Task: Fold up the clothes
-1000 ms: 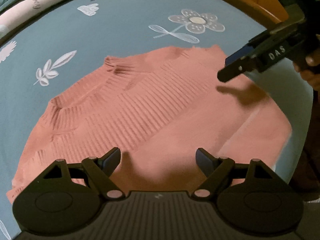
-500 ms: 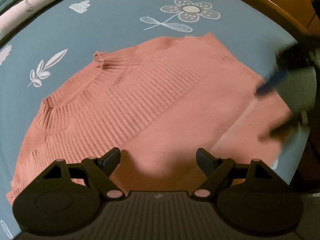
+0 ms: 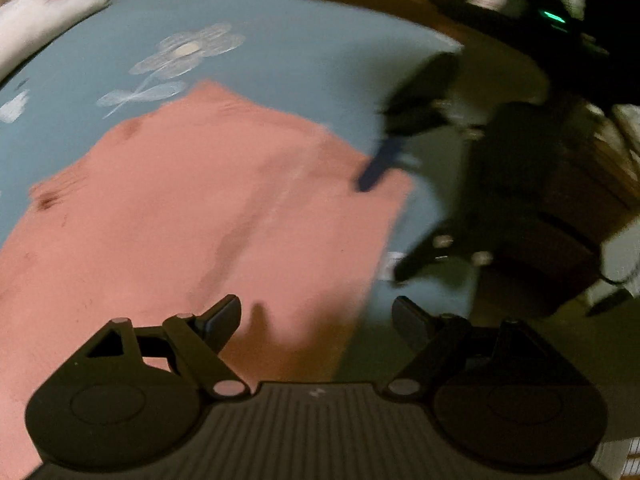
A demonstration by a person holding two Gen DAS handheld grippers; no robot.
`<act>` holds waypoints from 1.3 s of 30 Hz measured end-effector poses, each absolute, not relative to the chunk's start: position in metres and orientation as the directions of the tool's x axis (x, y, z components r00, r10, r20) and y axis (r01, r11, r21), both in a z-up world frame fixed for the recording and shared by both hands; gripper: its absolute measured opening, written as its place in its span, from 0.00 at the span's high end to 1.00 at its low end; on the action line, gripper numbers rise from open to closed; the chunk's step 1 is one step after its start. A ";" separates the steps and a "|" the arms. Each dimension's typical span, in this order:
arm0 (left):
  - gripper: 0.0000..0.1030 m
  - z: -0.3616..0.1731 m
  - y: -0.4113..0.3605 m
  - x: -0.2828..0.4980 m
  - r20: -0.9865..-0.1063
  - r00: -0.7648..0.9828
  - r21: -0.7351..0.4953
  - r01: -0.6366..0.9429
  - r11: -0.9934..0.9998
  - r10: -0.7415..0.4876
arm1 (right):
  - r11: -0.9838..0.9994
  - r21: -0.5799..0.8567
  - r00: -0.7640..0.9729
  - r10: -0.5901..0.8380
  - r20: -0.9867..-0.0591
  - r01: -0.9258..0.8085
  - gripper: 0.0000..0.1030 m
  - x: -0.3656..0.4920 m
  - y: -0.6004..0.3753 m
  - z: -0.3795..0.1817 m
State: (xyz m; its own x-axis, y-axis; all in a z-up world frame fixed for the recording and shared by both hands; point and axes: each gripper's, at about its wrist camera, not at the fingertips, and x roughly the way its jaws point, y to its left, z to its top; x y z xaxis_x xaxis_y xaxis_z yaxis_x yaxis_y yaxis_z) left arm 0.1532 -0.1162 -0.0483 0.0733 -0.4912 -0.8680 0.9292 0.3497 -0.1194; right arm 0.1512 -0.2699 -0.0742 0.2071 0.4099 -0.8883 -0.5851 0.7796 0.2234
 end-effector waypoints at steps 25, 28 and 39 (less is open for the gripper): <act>0.20 -0.045 -0.061 0.139 -0.857 0.060 -0.158 0.915 0.371 -0.513 | 0.559 0.027 0.221 0.371 -0.902 -0.828 0.01 0.111 -0.191 -0.065; 0.19 -0.046 -0.065 0.134 -0.863 0.034 -0.148 0.937 0.316 -0.504 | 0.502 0.033 0.188 0.384 -0.904 -0.864 0.00 0.113 -0.171 -0.077; 0.20 -0.050 -0.044 0.150 -0.878 0.037 -0.205 0.872 0.445 -0.477 | 0.501 0.042 0.142 0.323 -0.936 -0.864 0.00 0.117 -0.168 -0.081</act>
State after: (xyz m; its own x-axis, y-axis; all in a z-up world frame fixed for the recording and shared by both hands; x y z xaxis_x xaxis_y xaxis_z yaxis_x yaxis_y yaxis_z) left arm 0.1498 -0.0435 -0.0498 0.0368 -0.4769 -0.8782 0.8718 0.4449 -0.2050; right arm 0.1172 -0.1684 -0.0815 0.1423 0.3231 -0.9356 -0.8644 0.5012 0.0416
